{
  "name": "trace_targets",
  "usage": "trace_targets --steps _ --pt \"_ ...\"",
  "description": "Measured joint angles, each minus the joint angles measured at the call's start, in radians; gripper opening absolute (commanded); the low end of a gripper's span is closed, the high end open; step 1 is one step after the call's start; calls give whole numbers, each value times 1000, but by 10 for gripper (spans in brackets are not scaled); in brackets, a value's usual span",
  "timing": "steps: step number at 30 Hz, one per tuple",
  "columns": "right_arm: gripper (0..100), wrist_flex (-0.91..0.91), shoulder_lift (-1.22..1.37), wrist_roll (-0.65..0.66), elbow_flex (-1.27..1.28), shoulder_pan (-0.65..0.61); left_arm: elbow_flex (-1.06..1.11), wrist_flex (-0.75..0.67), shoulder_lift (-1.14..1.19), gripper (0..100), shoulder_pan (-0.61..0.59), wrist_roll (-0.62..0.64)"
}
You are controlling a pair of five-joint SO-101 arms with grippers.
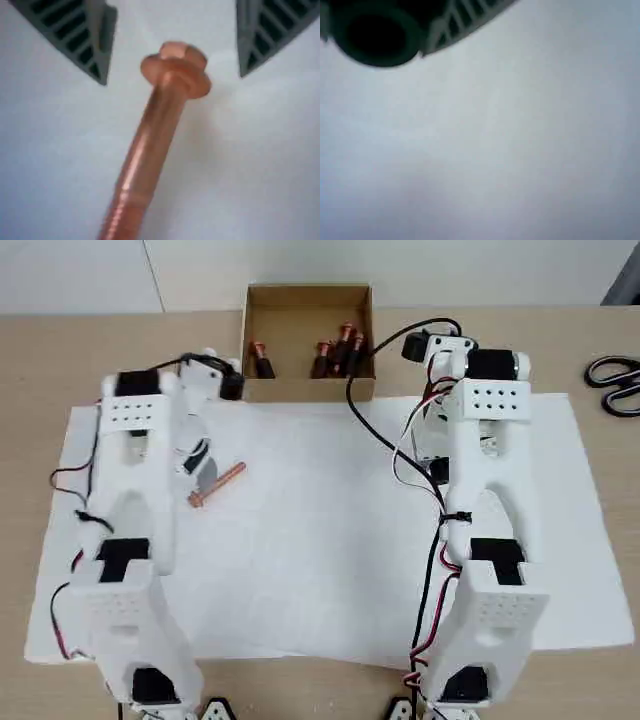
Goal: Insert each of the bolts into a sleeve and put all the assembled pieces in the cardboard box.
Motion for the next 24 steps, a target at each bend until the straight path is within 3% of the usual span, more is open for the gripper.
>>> trace_targets --steps 14,19,24 --pt "4 2 0 0 0 -3 -11 -68 135 146 75 -9" --pt "4 2 0 0 0 -3 -11 -66 138 7 80 -9" --pt "4 5 0 0 0 -3 -11 -66 138 5 83 -11"
